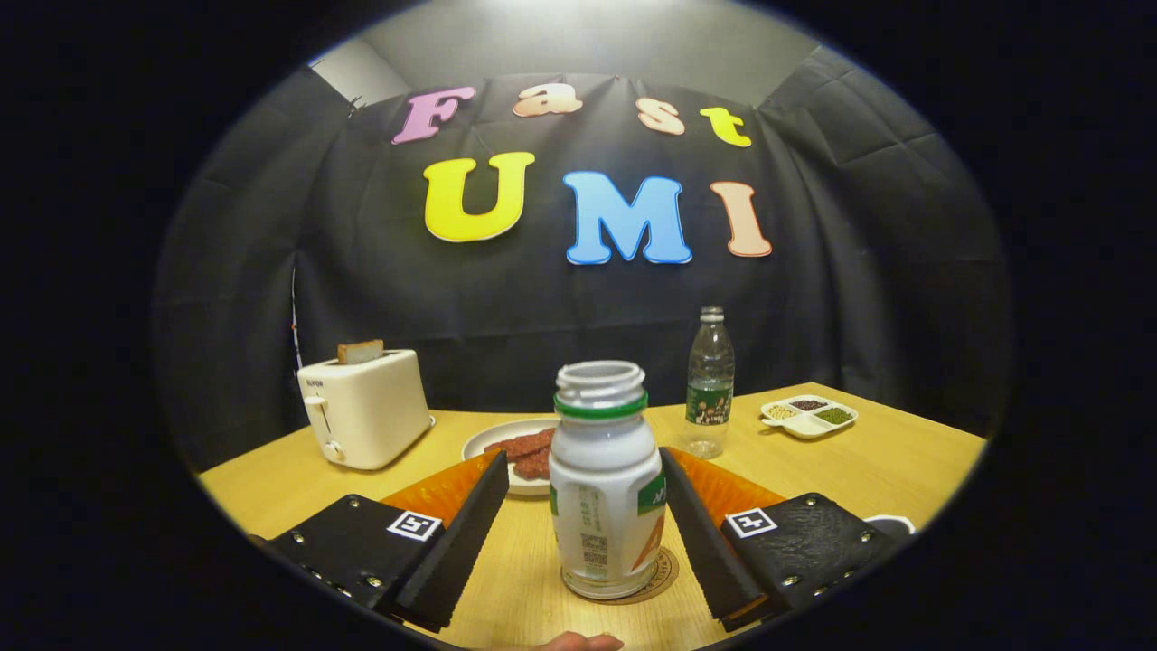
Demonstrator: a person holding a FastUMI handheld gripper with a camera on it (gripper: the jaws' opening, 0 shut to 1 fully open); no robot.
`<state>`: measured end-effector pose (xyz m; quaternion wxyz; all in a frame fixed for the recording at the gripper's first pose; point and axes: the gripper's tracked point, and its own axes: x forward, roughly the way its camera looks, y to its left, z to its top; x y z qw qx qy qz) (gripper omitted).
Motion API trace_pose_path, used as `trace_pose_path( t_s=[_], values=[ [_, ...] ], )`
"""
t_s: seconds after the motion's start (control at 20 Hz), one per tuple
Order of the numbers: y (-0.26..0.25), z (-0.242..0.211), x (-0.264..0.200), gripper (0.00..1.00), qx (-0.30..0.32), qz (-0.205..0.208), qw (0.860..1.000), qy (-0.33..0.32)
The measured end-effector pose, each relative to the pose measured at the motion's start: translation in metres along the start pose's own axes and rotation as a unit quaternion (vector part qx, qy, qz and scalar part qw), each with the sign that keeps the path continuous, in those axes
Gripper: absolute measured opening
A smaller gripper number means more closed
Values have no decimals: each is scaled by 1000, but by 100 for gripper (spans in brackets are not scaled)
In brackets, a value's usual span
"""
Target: Take the bottle from table, then pour the juice into the cup, finally place the bottle on the coaster
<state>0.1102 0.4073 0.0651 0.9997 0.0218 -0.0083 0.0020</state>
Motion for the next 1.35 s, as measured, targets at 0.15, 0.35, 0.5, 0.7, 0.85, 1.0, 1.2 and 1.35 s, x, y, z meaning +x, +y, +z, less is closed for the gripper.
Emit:
trace_pose_path(
  t_s=[0.15,0.35,0.5,0.7,0.85,1.0,1.2,1.35],
  values=[
    [3,42,-21,99,2,9,999,-44],
    [1,94,-53,98,1,16,995,-98],
    [-7,115,-73,98,8,20,993,-114],
    [-16,126,-93,98,19,30,992,-123],
    [-29,131,-101,98,27,43,991,-124],
    [-67,132,-110,98,32,34,990,-130],
    [-144,123,-104,98,18,-14,991,-131],
    [-213,105,-89,98,8,-60,992,-115]
  ],
)
